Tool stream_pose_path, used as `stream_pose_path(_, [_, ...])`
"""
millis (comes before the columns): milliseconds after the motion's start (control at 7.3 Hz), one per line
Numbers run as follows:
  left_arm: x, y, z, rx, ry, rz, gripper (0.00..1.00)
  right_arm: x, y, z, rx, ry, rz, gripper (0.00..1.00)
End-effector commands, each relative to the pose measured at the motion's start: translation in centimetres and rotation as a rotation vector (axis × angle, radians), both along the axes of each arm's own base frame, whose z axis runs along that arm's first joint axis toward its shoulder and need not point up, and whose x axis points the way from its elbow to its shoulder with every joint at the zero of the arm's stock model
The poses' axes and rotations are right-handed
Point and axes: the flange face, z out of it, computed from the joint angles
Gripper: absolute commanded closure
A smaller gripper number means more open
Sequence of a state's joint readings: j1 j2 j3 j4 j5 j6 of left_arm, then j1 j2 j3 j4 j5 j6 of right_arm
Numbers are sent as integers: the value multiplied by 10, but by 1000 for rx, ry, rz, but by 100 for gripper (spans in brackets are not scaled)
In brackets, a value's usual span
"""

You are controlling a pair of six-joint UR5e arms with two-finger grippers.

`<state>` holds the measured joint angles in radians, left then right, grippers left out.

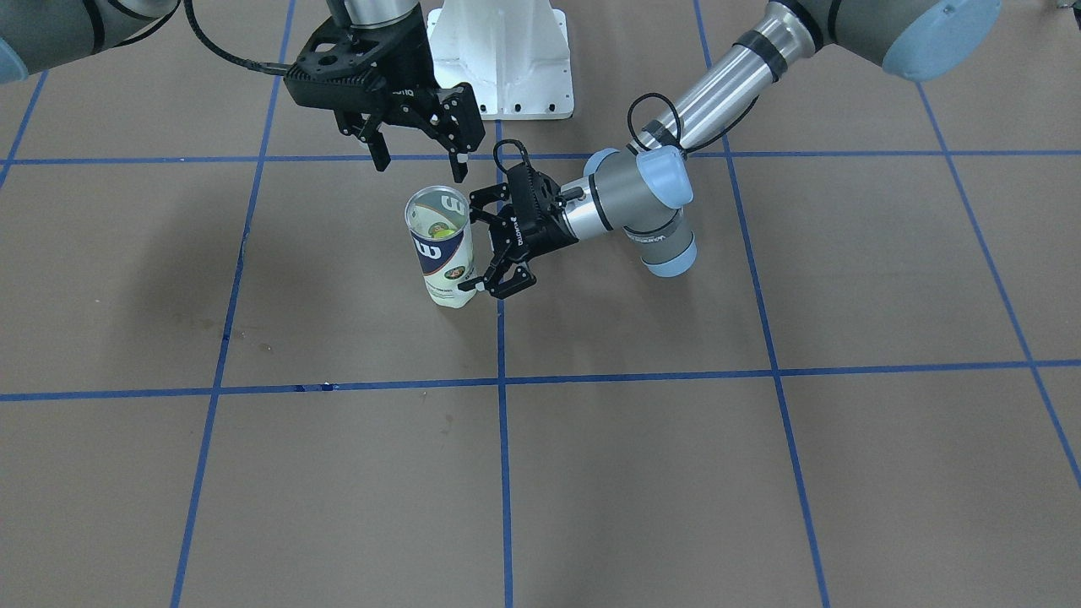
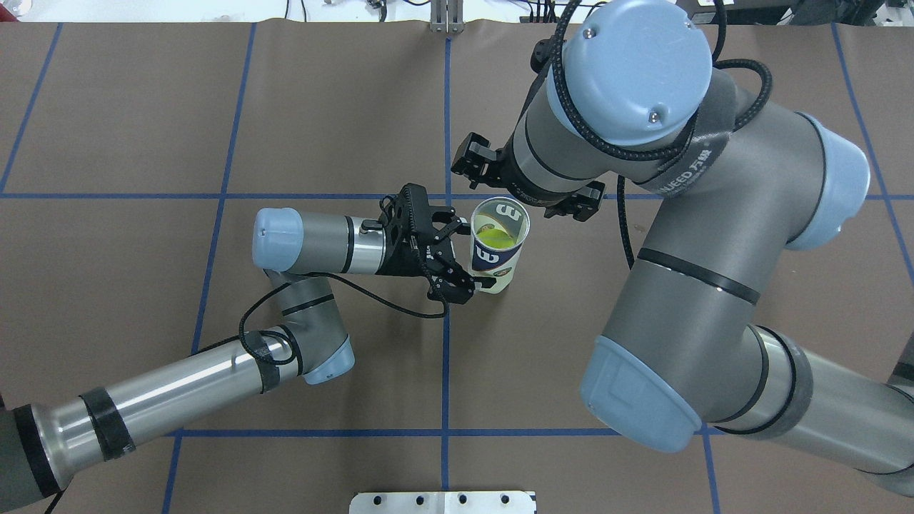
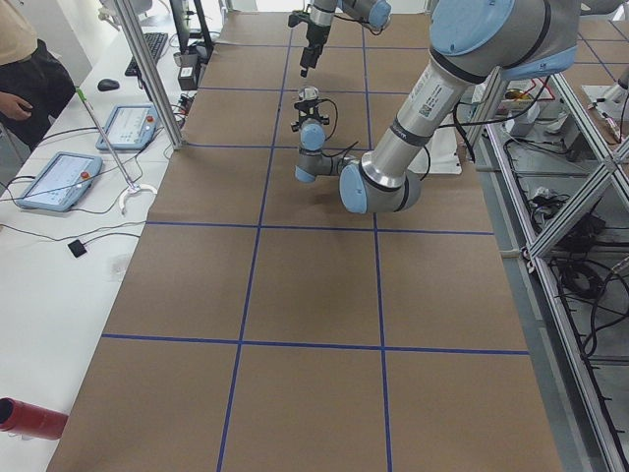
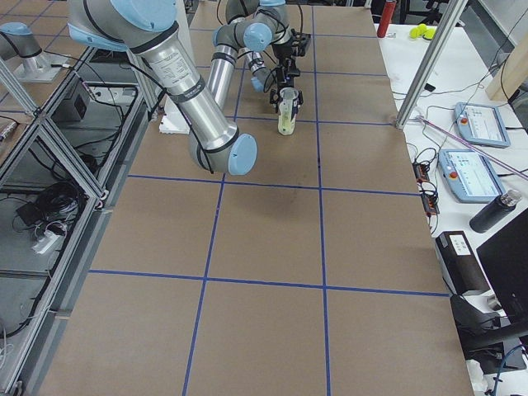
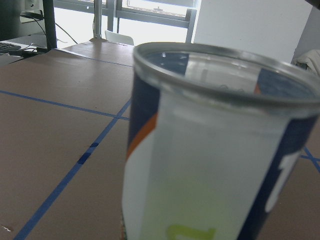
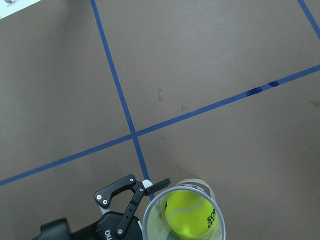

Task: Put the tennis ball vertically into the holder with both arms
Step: 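Raise the right gripper while the left gripper opens and pulls back from the can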

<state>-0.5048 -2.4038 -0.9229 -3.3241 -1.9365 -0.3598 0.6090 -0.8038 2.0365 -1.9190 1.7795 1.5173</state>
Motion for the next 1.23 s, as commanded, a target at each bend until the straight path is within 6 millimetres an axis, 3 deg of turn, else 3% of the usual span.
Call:
stream_pose_path(0, [-2,0,-1,1,4,2,1,8,4,-4,9,-14,-3,1])
stream_pose_path(548, [-15,-9,-3,20,10,14,1,18,-4,1,14,-5,10,1])
stream_pose_path(1096, [-58,-21,37,40,0,52,1,19,-5,4,10,0,13,1])
